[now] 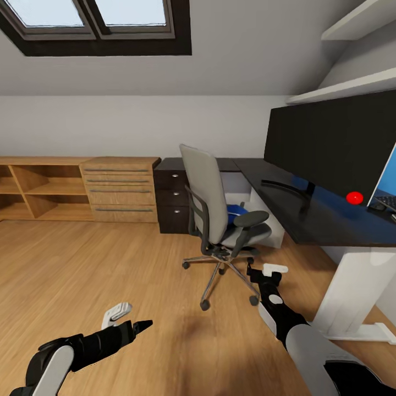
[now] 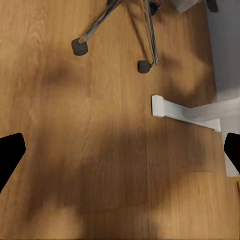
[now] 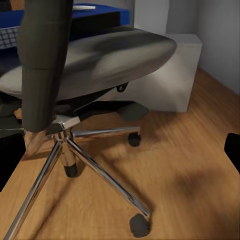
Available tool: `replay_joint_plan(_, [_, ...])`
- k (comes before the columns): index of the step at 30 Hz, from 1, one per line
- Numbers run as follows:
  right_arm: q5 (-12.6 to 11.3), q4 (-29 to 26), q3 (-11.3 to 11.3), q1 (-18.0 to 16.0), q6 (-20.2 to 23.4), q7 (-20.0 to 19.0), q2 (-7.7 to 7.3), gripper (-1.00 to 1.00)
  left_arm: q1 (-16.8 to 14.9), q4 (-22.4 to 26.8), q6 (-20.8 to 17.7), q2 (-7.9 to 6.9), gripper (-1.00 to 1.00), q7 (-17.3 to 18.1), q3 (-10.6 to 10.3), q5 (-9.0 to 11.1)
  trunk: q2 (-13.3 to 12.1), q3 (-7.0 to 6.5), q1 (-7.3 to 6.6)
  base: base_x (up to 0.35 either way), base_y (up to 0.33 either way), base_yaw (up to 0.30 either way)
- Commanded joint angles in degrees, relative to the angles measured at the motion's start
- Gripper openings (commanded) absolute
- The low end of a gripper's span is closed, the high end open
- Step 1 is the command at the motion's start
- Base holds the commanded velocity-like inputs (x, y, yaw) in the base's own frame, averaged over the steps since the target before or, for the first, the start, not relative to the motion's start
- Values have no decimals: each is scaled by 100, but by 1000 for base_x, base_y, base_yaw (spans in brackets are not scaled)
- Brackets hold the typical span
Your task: In the bedroom, organize the workspace by keeping the computer under the desk, ensuring the monitor is on the desk, placing the keyboard on the desk next to the monitor, placing the mouse on the desk next to the keyboard, moving the folder from the swivel chair onto the desk next to the mouse, stacking the notebook on top of the folder with the pen on top of the notebook, and positioning the swivel chair next to the desk.
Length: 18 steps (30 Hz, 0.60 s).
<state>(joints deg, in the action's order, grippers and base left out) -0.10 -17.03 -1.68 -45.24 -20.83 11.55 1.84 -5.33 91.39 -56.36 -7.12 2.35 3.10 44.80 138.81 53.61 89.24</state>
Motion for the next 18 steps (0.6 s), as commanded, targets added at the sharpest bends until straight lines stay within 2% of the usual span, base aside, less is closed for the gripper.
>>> replay_joint_plan(1, [0, 6, -16, -3, -26, 5, 2, 100, -3, 1, -29, 0, 100, 25, 43, -13, 2, 6, 1, 271, -140, 0])
replay_joint_plan(3, [0, 6, -18, -4, -30, 13, 1, 100, -3, -7, -31, 0, 100, 27, 157, -7, 2, 6, 1, 280, -145, 0])
replay_joint_plan(8, [-1, 7, -24, -7, -34, 136, -6, 100, -3, -15, -38, 0, 100, 28, 253, -11, 2, 6, 1, 247, -148, 0])
replay_joint_plan(13, [-2, 7, -25, -7, -31, 193, -8, 100, -3, -16, -41, 0, 100, 21, 368, -15, 2, 6, 1, 83, -61, 0])
replay_joint_plan(18, [-7, 7, -46, -8, -27, 197, -25, 100, -3, -23, -41, 0, 100, 25, 531, -6, 2, 6, 1, 223, -127, 0])
